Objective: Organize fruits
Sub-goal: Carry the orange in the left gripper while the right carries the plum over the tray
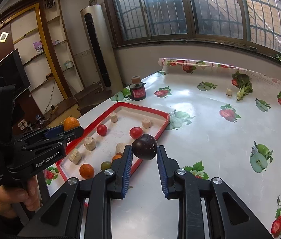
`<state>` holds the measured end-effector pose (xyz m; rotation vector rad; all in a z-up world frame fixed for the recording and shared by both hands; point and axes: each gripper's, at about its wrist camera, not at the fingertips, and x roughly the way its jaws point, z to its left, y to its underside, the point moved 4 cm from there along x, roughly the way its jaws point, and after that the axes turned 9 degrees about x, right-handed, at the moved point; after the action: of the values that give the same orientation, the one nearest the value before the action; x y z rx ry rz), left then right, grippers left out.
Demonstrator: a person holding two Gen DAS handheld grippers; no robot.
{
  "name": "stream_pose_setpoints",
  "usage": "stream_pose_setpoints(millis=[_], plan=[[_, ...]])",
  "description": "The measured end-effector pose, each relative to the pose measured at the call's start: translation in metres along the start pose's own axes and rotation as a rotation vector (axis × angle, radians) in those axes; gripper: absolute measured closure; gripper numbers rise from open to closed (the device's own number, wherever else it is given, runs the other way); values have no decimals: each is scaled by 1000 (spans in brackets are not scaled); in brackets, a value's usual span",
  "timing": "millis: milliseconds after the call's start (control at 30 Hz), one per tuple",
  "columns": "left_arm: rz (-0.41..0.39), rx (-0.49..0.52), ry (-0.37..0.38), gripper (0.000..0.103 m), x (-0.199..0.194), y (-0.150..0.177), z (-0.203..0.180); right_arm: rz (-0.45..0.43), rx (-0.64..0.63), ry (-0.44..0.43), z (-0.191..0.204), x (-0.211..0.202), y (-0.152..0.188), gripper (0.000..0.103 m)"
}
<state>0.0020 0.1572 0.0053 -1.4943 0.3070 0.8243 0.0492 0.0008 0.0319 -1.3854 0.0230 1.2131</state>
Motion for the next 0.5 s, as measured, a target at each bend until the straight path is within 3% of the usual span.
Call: stream_pose_setpoints(millis=[500], plan=[[-2, -54, -16, 72, -3, 1, 36, -2, -45, -36, 31, 11, -11, 77]])
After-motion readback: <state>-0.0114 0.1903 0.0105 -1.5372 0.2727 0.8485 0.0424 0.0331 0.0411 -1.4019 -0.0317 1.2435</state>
